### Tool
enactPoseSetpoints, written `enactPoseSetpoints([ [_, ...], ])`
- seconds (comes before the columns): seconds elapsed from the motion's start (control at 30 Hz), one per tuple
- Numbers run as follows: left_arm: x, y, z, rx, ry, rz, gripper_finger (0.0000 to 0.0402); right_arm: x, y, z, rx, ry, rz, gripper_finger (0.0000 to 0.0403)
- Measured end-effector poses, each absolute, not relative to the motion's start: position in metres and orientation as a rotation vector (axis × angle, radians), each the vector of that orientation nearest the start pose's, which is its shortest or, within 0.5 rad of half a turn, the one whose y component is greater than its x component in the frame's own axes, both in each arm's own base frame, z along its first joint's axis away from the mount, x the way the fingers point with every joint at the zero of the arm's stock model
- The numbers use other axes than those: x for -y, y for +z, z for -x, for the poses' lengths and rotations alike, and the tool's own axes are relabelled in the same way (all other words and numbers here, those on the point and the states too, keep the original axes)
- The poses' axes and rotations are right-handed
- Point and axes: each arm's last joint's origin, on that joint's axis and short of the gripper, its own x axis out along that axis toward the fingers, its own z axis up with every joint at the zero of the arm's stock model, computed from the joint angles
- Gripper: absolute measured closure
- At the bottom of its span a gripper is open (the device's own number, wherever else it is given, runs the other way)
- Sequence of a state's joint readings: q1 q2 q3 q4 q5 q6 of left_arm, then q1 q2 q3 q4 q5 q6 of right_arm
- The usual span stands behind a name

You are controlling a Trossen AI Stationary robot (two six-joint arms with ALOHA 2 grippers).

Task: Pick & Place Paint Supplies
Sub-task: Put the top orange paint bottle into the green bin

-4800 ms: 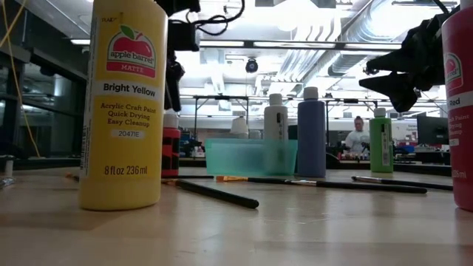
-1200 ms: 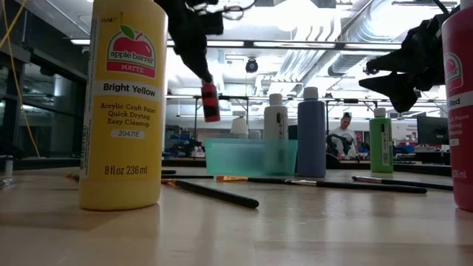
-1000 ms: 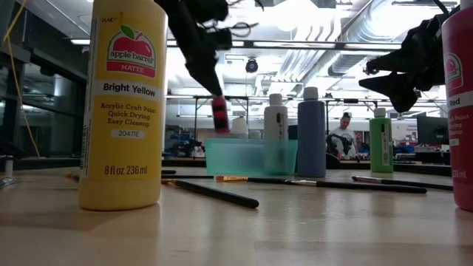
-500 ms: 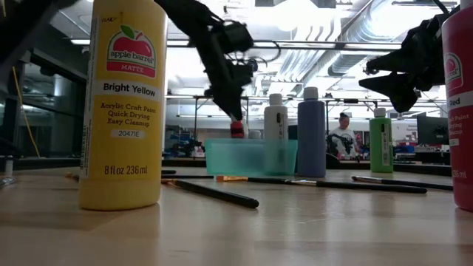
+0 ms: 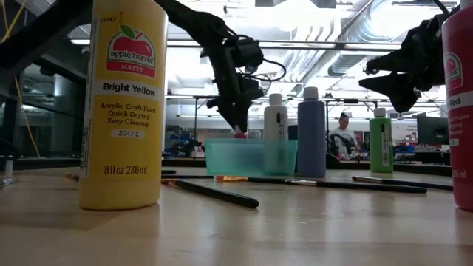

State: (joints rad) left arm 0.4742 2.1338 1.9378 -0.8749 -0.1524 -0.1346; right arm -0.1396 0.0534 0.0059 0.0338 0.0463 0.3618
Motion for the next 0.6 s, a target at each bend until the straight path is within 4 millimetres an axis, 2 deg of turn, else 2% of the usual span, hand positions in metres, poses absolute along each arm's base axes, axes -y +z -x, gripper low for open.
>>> enactPoseSetpoints([
  [0.33, -0.220, 0.240, -0.410, -1.021, 0.679, 0.376, 0.0284, 0.015, 0.165, -0.099, 0.021, -0.186, -0.361, 0.0180],
  [0.6, -0.220, 0.239, -0.410, -1.014, 0.688, 0.406, 0.0284, 0.015, 0.165, -0.099, 0.020, -0.186, -0.361, 0.0180],
])
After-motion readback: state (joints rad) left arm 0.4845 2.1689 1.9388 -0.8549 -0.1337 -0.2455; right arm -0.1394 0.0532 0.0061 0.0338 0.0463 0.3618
